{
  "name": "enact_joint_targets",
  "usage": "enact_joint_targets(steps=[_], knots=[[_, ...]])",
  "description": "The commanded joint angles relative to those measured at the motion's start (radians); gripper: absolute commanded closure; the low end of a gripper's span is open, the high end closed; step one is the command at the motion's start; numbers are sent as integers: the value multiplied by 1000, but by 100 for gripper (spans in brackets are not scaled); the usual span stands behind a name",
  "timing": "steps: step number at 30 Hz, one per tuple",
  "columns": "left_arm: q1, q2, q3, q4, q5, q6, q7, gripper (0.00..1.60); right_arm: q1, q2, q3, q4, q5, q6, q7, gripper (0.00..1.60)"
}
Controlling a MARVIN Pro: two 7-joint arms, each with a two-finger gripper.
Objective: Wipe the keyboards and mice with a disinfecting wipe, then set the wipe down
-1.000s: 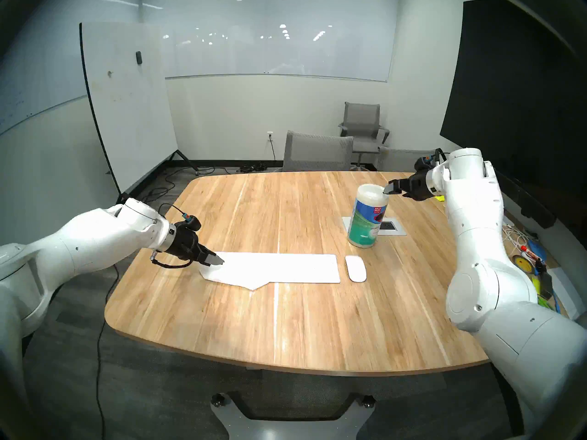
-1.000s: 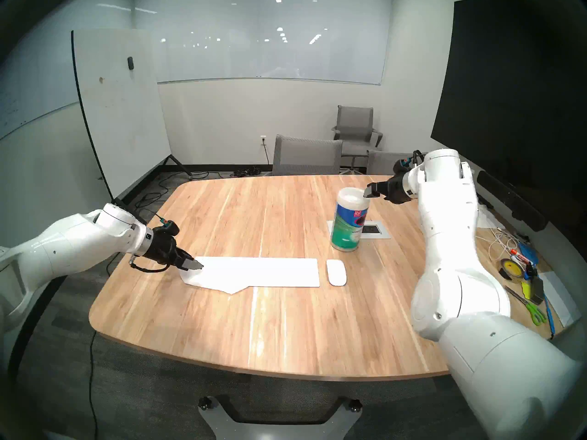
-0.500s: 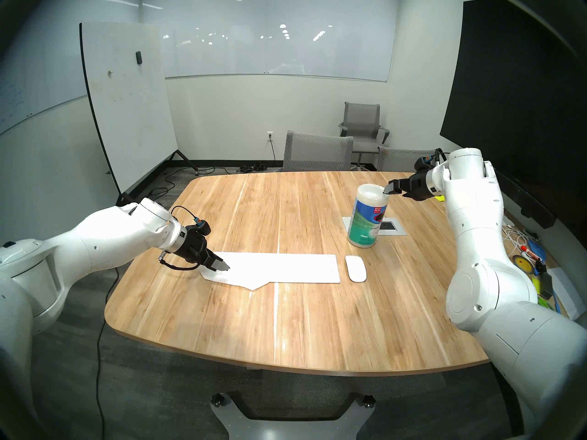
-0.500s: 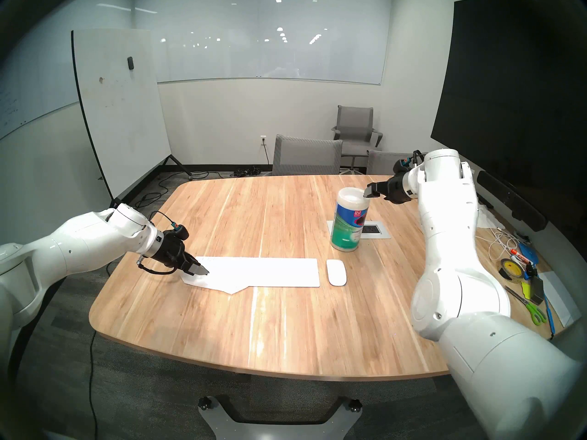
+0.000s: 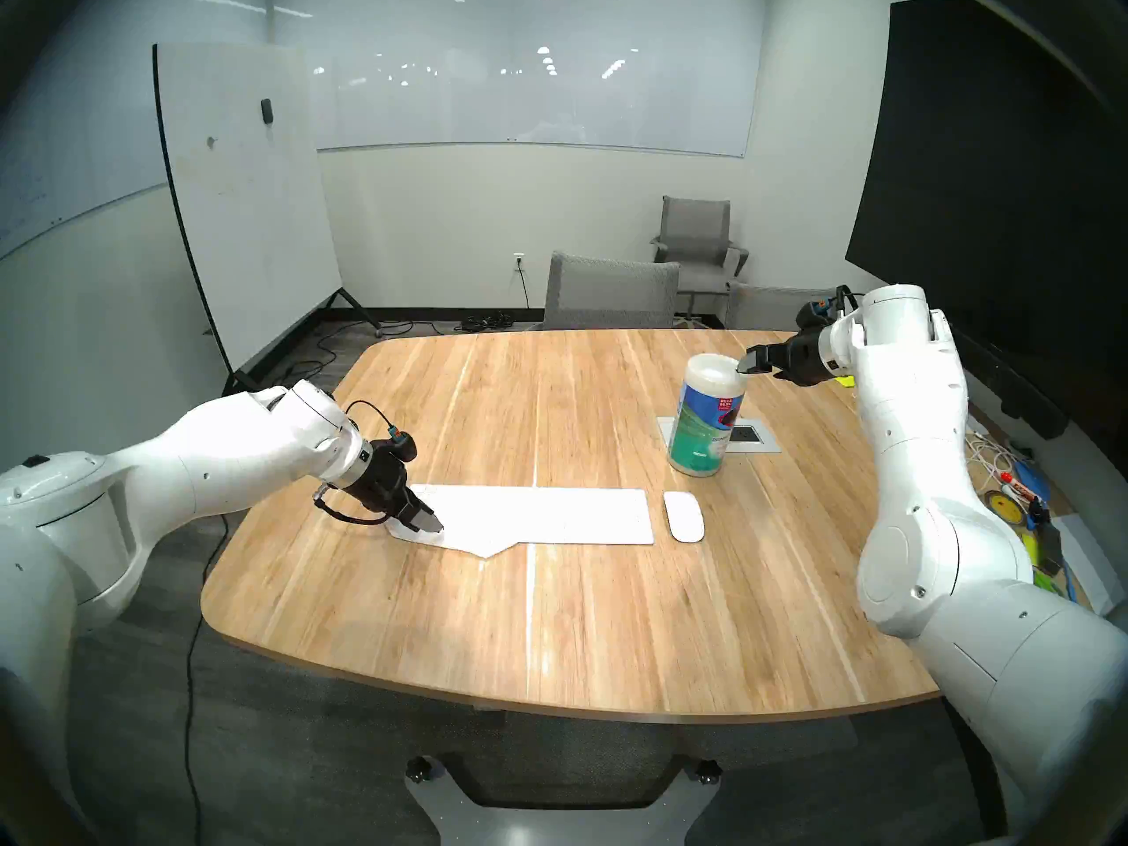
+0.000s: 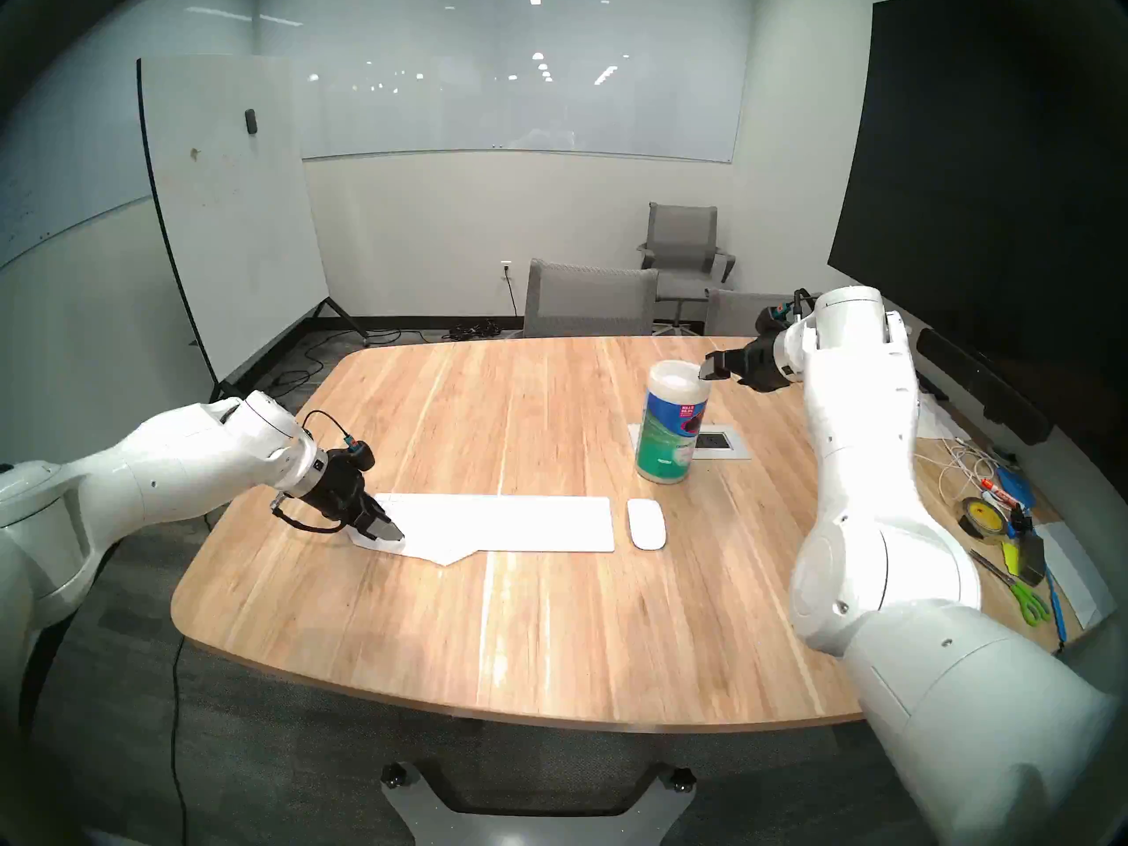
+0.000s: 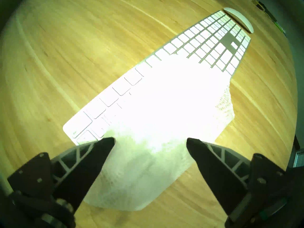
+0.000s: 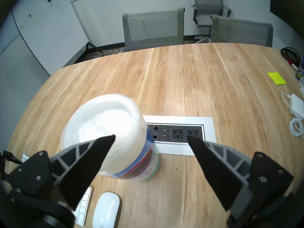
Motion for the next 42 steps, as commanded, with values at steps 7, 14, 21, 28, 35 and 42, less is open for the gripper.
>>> enact_joint_targets(steps=[7,14,21,28,35,42], knots=[[-16,-25,-10,9,12,-3,-5,160,24,0,1,-19,4,-2,9,0],[-16,-15,-18,-15,18,1,10,160,24,0,1,-19,4,-2,9,0],[-21,6,-22,-39,21,3,35,160,24,0,2,-19,4,-2,8,0],[-13,46,-24,-83,13,25,61,160,24,0,1,-19,4,-2,9,0],[1,77,-15,-104,13,37,75,160,23,0,1,-19,4,-2,9,0],[19,101,-16,-141,-1,48,91,160,23,0,1,-20,4,-2,9,0]])
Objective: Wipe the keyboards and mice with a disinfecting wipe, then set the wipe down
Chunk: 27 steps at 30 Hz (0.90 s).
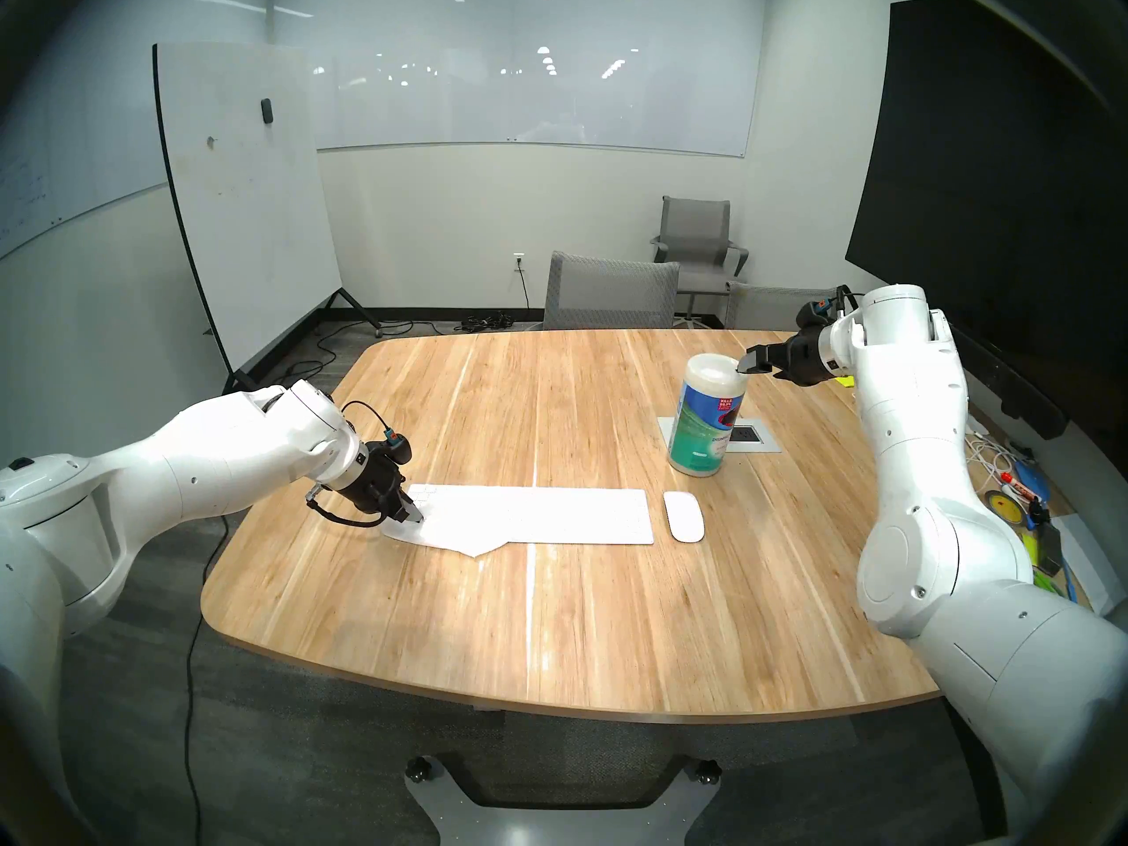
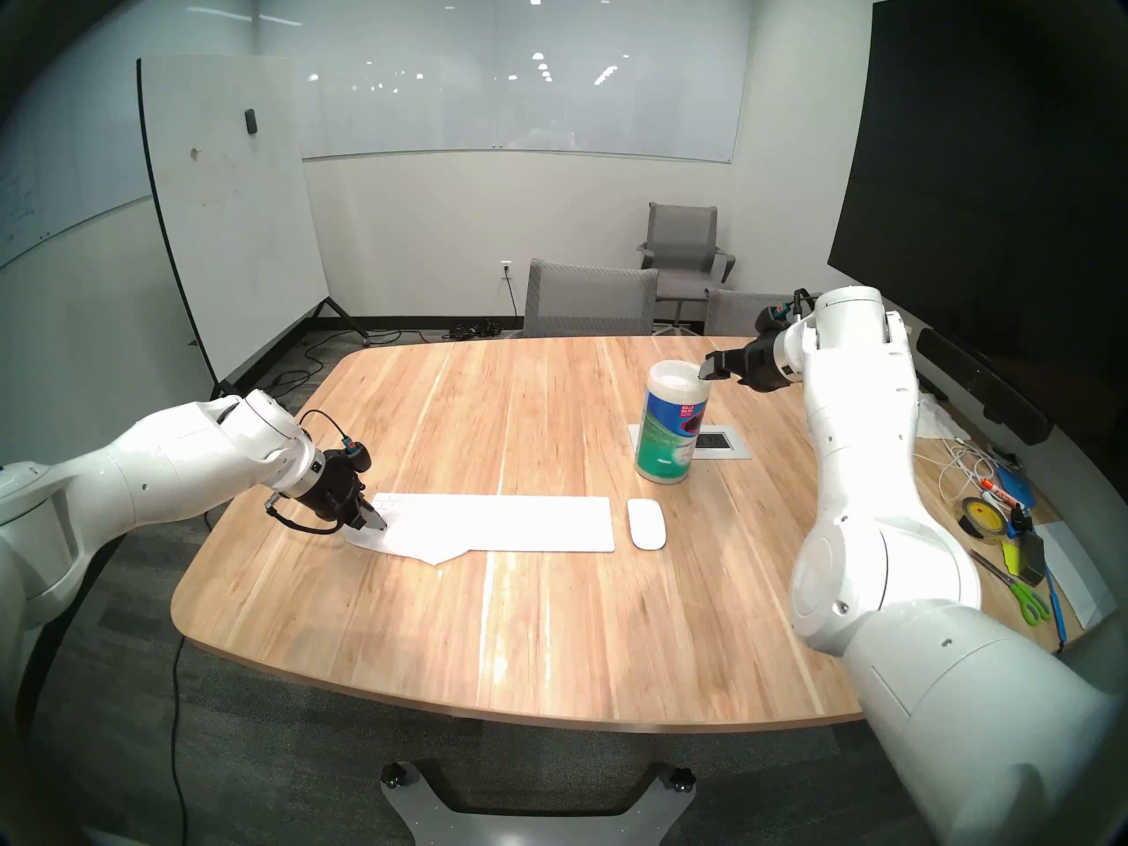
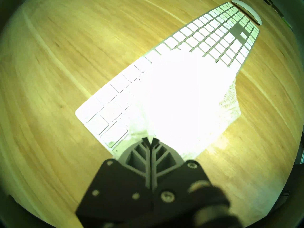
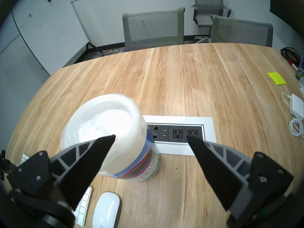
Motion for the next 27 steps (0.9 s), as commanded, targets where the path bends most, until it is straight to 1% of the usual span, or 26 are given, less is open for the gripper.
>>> enact_joint_targets(steps=[1,11,18,27], knots=[[7,34,-9,-39,-13,5,7,160,24,0,2,-20,4,-2,9,0],[10,53,-6,-69,-25,19,19,160,23,0,2,-20,4,-2,9,0],[12,68,-13,-96,-39,16,29,160,23,0,2,-20,4,-2,9,0],[-5,25,-5,-25,-23,-5,22,160,24,0,2,-19,4,-2,9,0]])
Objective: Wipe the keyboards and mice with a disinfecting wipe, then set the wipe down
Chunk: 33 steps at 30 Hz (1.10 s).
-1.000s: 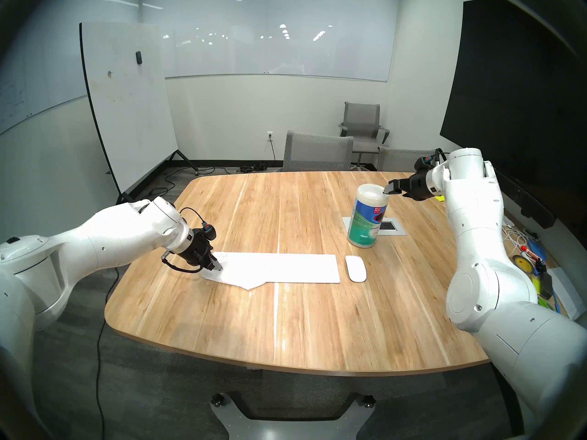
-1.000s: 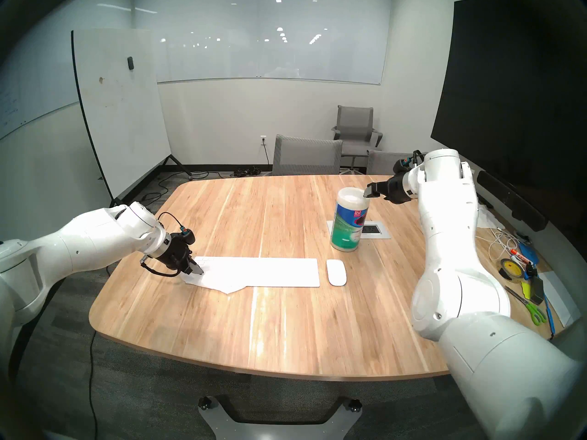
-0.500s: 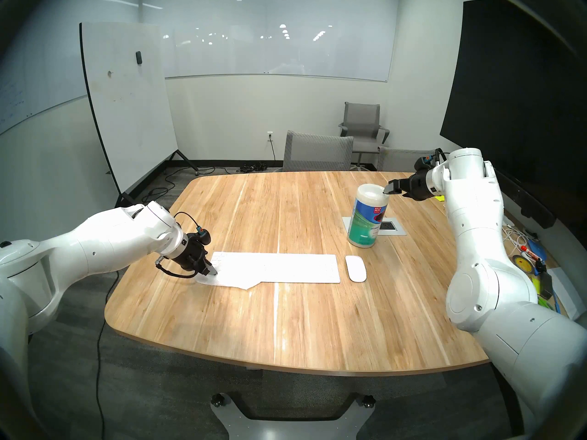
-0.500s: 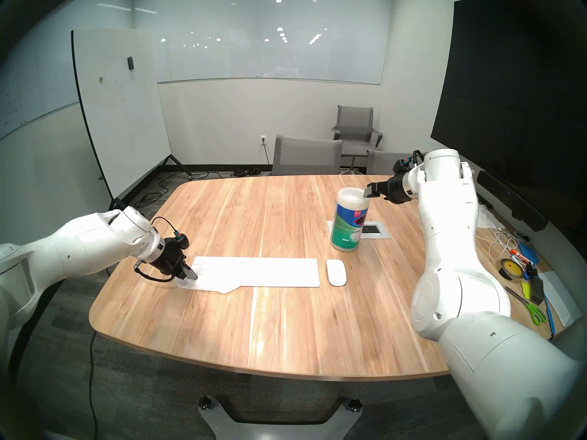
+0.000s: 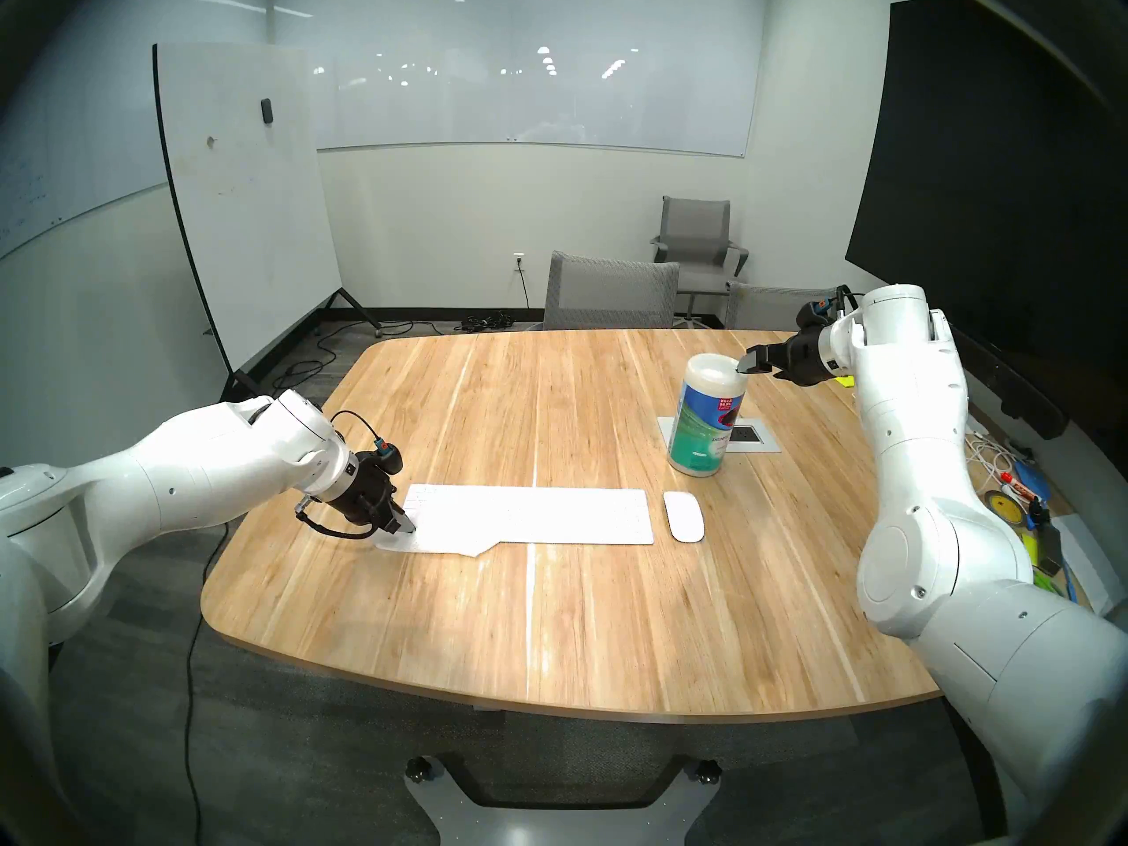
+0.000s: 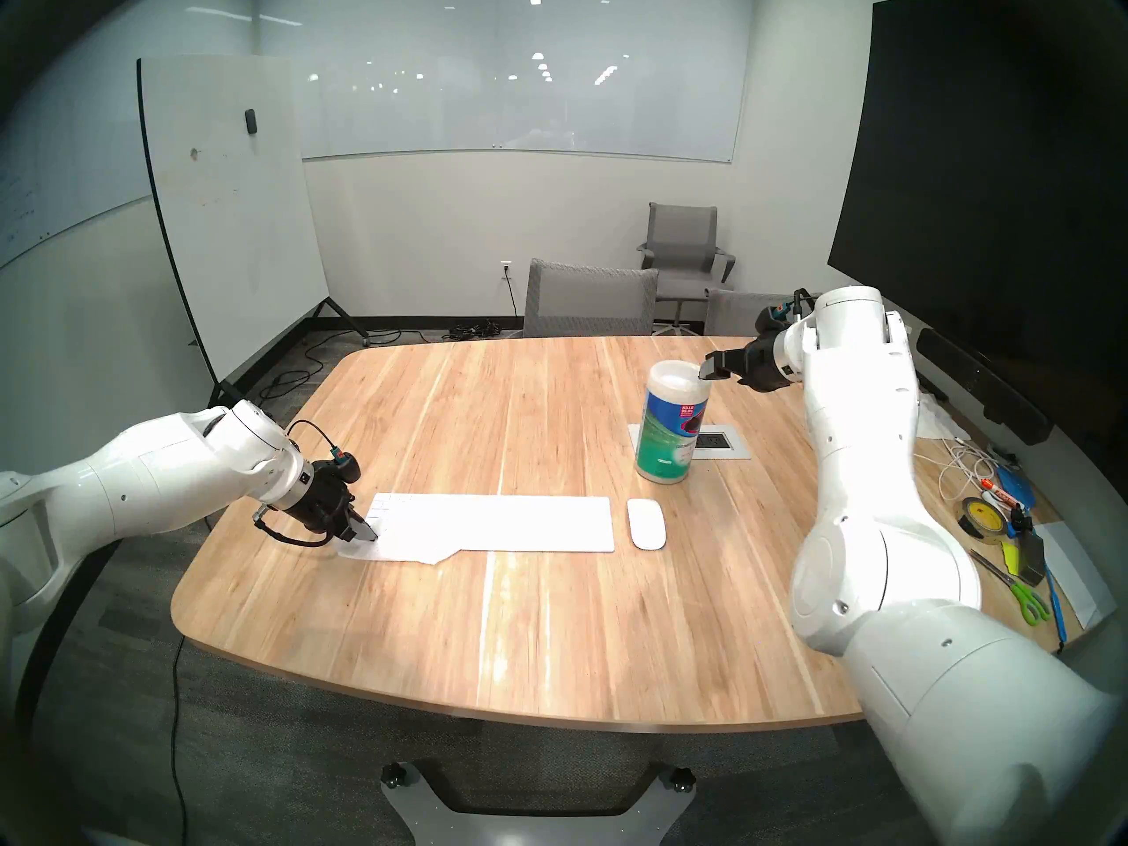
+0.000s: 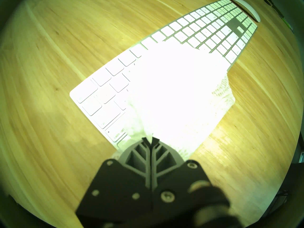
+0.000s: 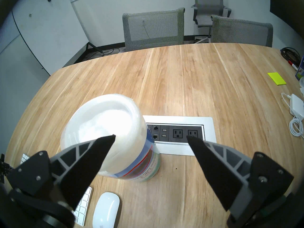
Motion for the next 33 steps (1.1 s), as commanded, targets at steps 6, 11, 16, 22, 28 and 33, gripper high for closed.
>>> enact_joint_targets(steps=[6,11,16,22,28,33], knots=[[-36,-74,-1,103,26,-32,-32,160,24,0,2,-18,4,-2,8,0],[-45,-114,-5,153,40,-47,-48,160,24,0,2,-18,5,-2,8,0],[-57,-147,-14,185,47,-67,-64,160,24,0,2,-17,5,-2,7,0],[-72,-157,-20,179,56,-70,-81,160,24,0,2,-16,5,-2,7,0],[-72,-160,-24,180,61,-73,-95,160,24,0,2,-18,5,-2,8,0],[-70,-174,-24,218,66,-79,-102,160,24,0,2,-18,5,-2,8,0]])
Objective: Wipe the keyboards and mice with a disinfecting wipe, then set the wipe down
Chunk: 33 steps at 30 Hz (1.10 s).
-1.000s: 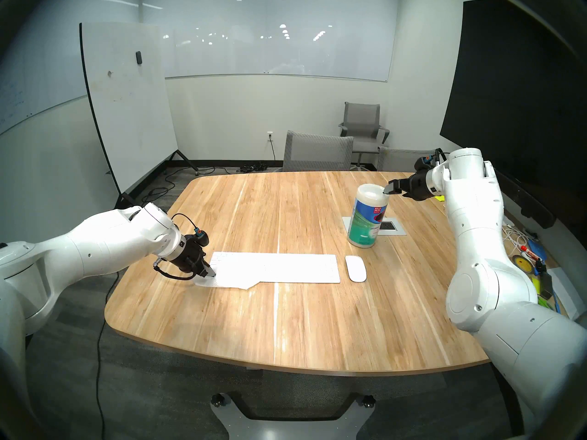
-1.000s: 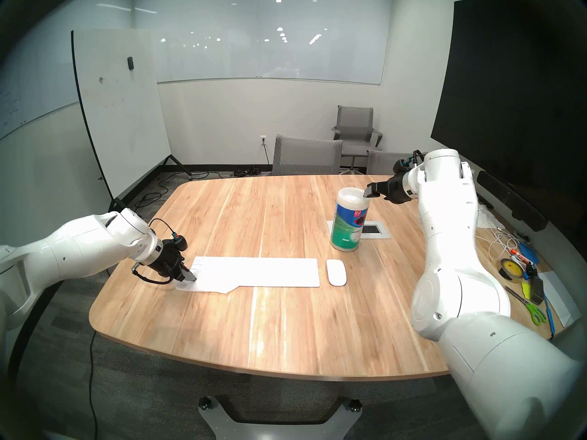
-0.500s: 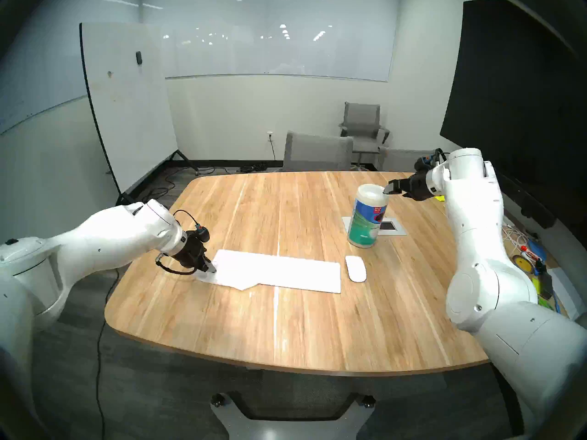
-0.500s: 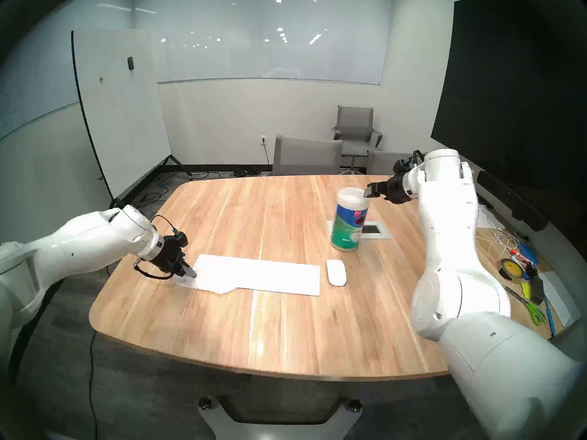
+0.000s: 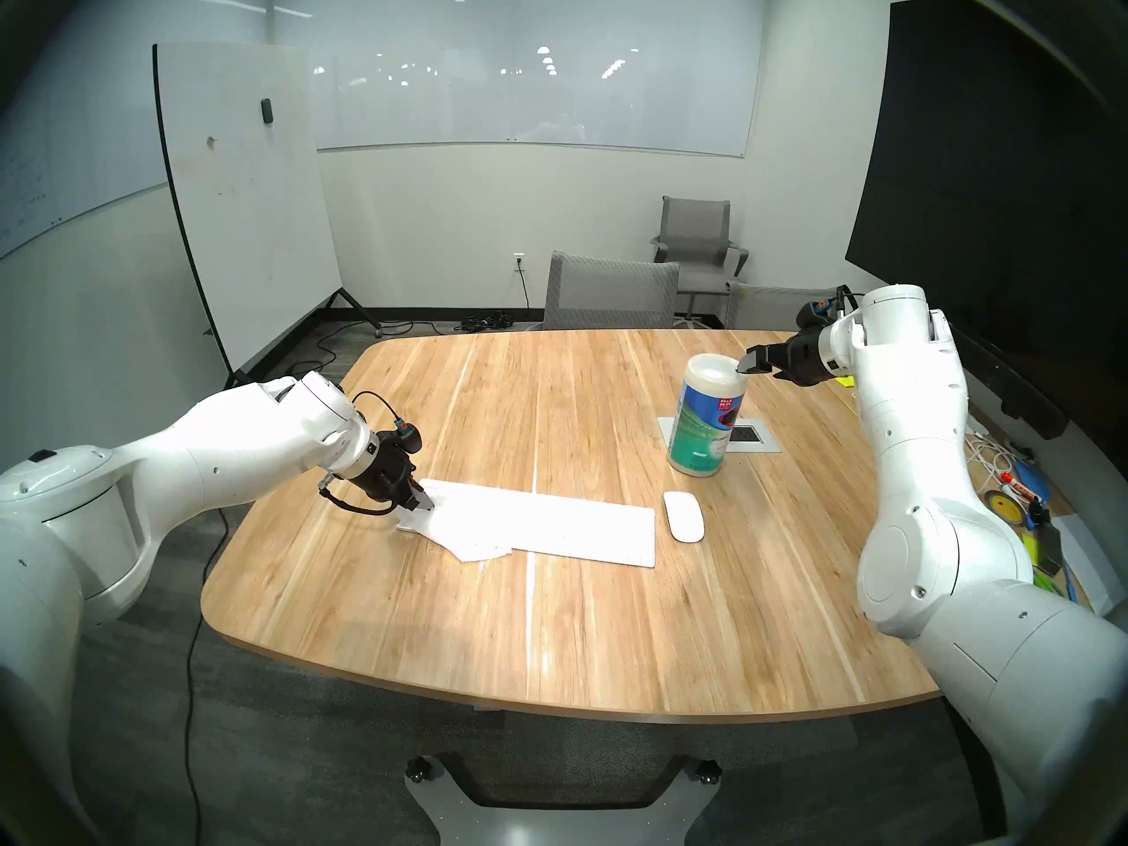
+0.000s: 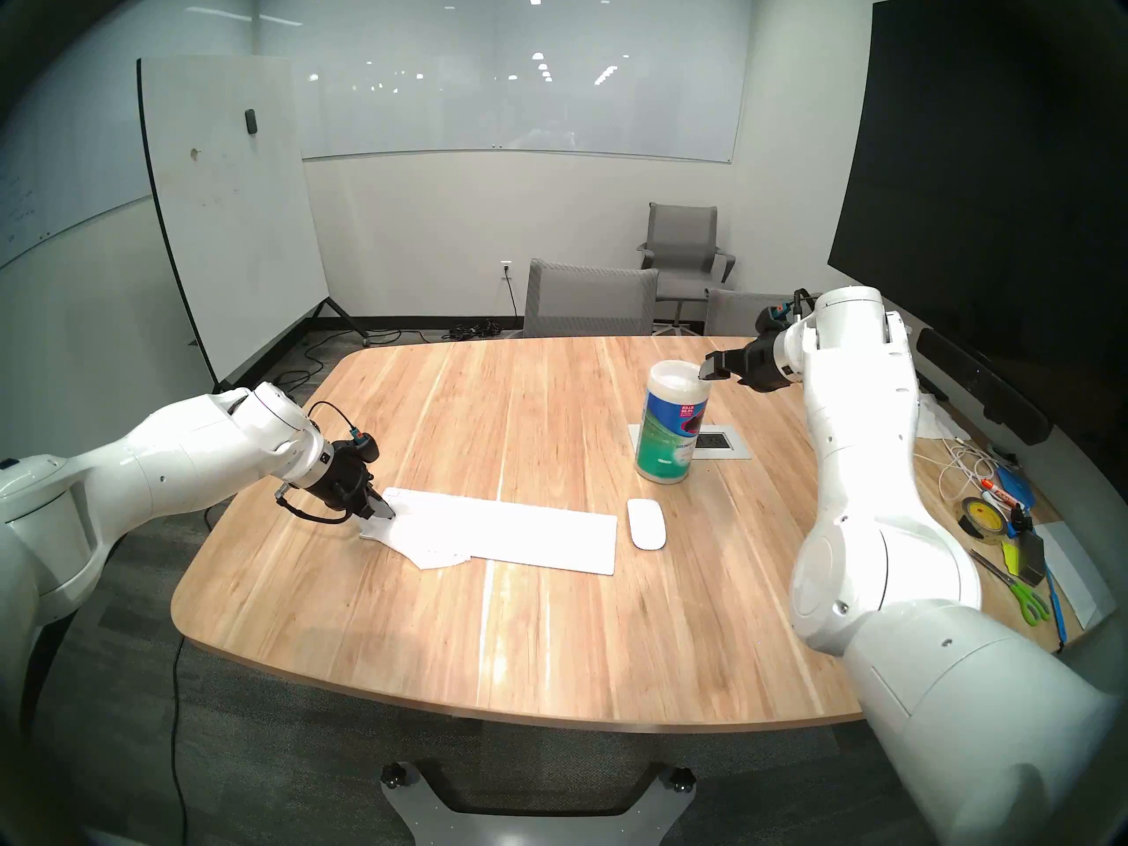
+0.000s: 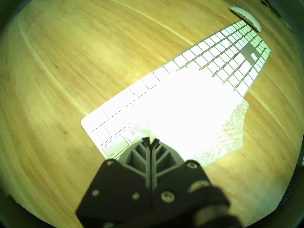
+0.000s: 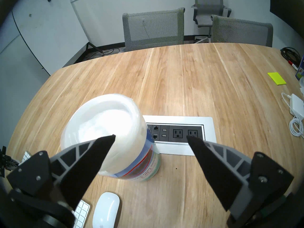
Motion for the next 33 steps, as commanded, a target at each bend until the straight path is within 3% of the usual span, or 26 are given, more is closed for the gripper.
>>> enact_joint_targets(steps=[1,12,25,33], knots=[[-24,-26,-14,46,-4,-10,-9,160,24,0,2,-19,4,-2,8,0],[-25,-49,-10,135,2,-32,-25,160,24,0,2,-19,4,-2,9,0],[-32,-35,-15,154,5,-48,-15,160,24,0,2,-19,4,-2,8,0],[-54,-64,-20,211,10,-67,-14,160,24,0,2,-18,5,-2,7,0]])
